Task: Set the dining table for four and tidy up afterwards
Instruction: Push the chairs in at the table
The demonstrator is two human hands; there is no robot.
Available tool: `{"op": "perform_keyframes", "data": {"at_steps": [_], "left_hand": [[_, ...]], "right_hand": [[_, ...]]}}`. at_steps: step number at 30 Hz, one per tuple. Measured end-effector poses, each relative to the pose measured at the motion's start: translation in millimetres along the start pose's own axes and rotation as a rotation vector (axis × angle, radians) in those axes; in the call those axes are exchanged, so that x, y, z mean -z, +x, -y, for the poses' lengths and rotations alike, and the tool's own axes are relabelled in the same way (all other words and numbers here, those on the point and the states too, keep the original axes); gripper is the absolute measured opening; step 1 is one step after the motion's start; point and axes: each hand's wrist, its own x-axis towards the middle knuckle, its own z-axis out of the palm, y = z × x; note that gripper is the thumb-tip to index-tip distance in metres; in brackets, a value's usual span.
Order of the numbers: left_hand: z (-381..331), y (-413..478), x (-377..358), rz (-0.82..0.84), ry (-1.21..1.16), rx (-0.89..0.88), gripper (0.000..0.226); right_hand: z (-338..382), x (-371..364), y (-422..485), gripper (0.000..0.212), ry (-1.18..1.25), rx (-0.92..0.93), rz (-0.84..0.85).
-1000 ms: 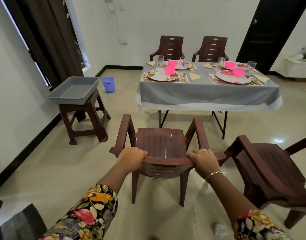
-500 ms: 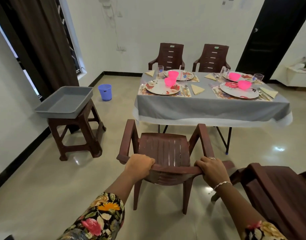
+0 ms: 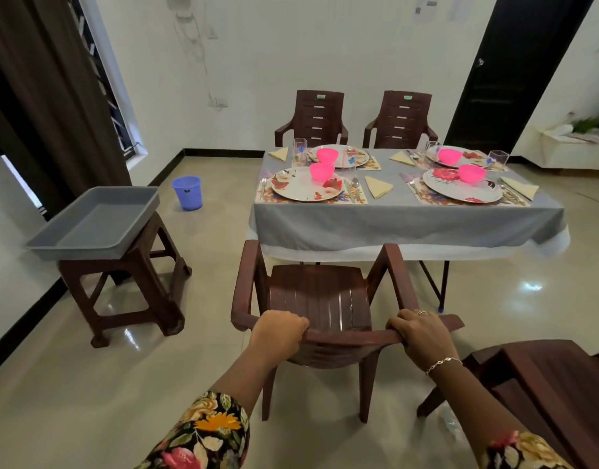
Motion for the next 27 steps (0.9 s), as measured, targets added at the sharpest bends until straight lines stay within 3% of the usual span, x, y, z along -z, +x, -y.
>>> {"op": "perform_keyframes", "data": {"at_steps": [27], "left_hand": [[12,76,-1,-0.031,0.008,0.018,0.019]], "right_hand": [[-49,-32,63,0.03,-0.02,0.03,-0.048]]}}
